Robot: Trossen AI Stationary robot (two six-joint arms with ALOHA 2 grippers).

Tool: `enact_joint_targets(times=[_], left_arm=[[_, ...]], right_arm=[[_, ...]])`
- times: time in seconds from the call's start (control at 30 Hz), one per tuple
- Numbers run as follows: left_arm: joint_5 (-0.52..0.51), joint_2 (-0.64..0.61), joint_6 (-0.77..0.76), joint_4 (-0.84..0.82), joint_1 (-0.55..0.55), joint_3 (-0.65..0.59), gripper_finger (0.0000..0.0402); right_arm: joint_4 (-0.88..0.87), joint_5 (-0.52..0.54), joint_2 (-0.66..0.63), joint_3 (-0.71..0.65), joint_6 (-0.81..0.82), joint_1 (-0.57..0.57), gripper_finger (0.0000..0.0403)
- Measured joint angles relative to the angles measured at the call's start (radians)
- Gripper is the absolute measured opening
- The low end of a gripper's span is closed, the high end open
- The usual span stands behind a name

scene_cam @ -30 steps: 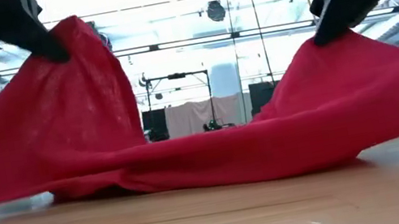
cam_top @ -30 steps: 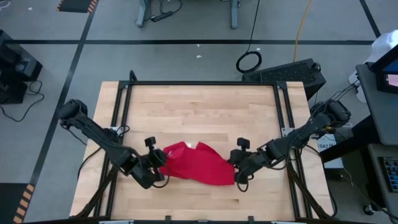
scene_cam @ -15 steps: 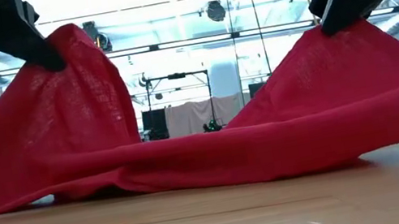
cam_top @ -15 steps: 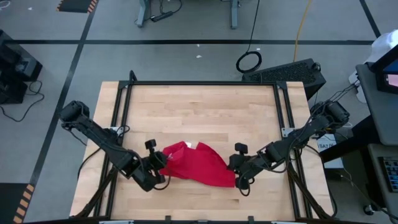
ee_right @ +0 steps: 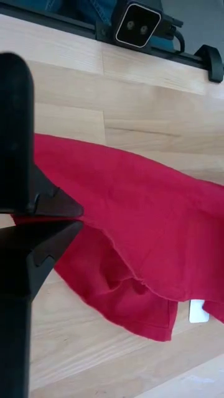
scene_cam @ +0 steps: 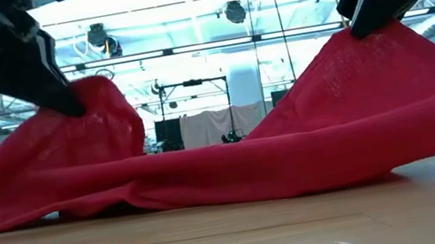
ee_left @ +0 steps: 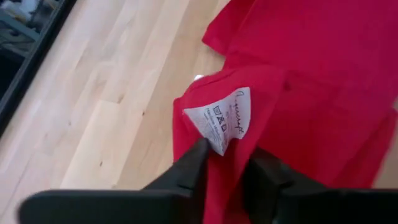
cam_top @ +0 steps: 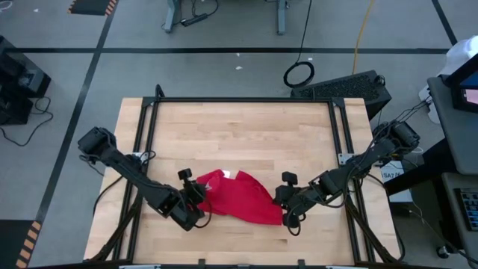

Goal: Roll towel
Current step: Roll the red towel

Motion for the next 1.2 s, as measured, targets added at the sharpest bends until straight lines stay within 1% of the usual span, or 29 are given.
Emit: enact_joint_targets(times=[0.17, 0.3, 0.4, 0.57, 0.67, 0.73, 0.87, 1.0, 1.07, 1.13, 1.2], left_arm=[[-0.027, 0.056, 0.025, 0.0, 0.018, 0.0, 0.0152], [-0.035, 0.101, 0.074, -0.001, 0.04, 0.0, 0.0173], [-0.05, 0.117, 0.079, -0.002, 0.058, 0.0, 0.0175], [-0.046, 0.111, 0.079, -0.013, 0.067, 0.0, 0.0176], [0.022, 0.075, 0.078, -0.014, 0.06, 0.018, 0.0176], [0.048, 0.044, 0.078, -0.011, 0.051, 0.028, 0.0176], [0.056, -0.009, 0.078, -0.037, 0.033, 0.031, 0.0176], [0.054, -0.027, 0.06, -0.046, 0.033, 0.03, 0.0176], [0.048, -0.027, 0.078, 0.026, 0.033, 0.03, 0.0176], [0.03, -0.015, 0.144, 0.136, 0.033, 0.031, 0.0176], [0.006, 0.002, 0.22, 0.212, 0.035, 0.031, 0.0176]], right_arm=[[0.006, 0.0, 0.0, 0.0, -0.003, 0.0, 0.0006], [0.015, 0.002, 0.0, 0.0, -0.018, 0.0, 0.0006], [0.017, 0.004, 0.0, 0.0, -0.026, 0.0, 0.0006], [0.017, 0.004, 0.0, 0.0, -0.026, 0.0, 0.0006], [0.016, 0.004, 0.0, 0.0, -0.026, 0.0, 0.0006], [0.016, 0.004, 0.0, 0.0, -0.029, 0.0, 0.0006], [0.017, 0.004, 0.0, 0.0, -0.03, 0.0, 0.0006], [0.018, 0.004, 0.0, 0.0, -0.03, 0.0, 0.0006], [0.018, 0.004, 0.0, 0.0, -0.03, 0.0, 0.0006], [0.018, 0.004, 0.0, 0.0, -0.03, 0.0, 0.0006], [0.021, 0.005, 0.0, 0.0, -0.029, 0.0, 0.0006]])
